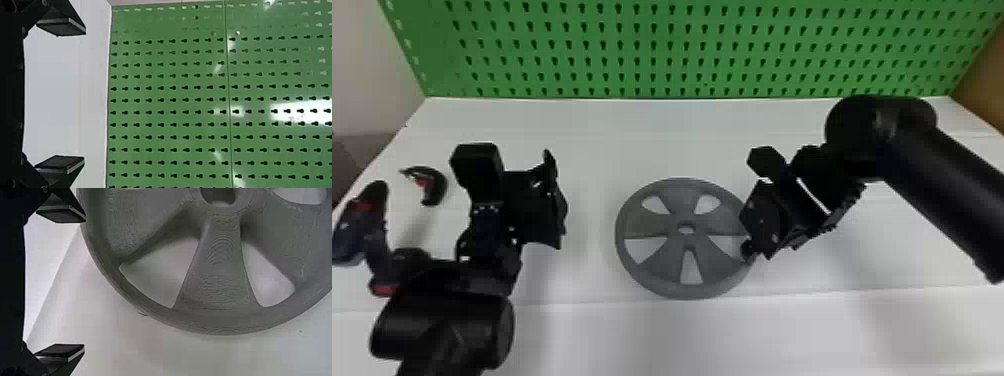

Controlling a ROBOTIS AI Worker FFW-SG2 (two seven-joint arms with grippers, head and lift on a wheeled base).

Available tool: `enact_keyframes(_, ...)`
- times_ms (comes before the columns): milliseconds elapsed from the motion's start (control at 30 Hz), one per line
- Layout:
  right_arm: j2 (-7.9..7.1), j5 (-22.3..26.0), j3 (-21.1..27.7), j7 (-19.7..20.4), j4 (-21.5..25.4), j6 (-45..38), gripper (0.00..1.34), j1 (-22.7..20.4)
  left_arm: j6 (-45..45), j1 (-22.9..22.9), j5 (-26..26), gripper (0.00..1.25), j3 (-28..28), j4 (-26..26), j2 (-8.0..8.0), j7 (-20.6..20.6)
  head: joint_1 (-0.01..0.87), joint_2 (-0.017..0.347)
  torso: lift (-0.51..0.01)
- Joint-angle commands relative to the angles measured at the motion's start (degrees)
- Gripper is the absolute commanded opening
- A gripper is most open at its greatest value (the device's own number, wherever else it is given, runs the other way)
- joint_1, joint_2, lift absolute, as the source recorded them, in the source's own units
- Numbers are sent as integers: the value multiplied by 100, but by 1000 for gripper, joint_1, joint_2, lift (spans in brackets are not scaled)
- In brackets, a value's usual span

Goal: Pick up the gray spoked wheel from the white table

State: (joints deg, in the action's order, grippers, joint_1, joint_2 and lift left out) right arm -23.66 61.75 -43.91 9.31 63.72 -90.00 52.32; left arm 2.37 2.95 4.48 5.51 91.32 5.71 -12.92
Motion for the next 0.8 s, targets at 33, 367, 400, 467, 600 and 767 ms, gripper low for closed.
enact_keyframes(33, 134, 109, 93, 0, -519, -8, 1200, 85, 0, 4, -9, 1120, 12, 0, 0, 0, 765, 2, -96)
enact_keyframes(367, 371, 206, 383, 0, -1485, -8, 1200, 252, 0, -5, -17, 1120, 3, -9, 0, 0, 765, 2, -96)
enact_keyframes(400, 397, 145, 462, 0, -1538, -8, 1200, 261, 0, -5, -17, 1120, 3, 0, 0, 0, 765, 2, -96)
enact_keyframes(467, 468, 22, 576, 0, -1635, -8, 1200, 287, 0, -14, -17, 1120, 3, -9, 0, 0, 765, 2, -96)
enact_keyframes(600, 599, -49, 699, 9, -1969, -8, 1200, 393, 0, -14, -17, 1120, -6, -9, 0, 0, 765, 2, -96)
enact_keyframes(767, 740, -49, 787, 194, -2329, -8, 1200, 516, 0, -23, -17, 1120, -6, 0, 18, 0, 765, 2, -96)
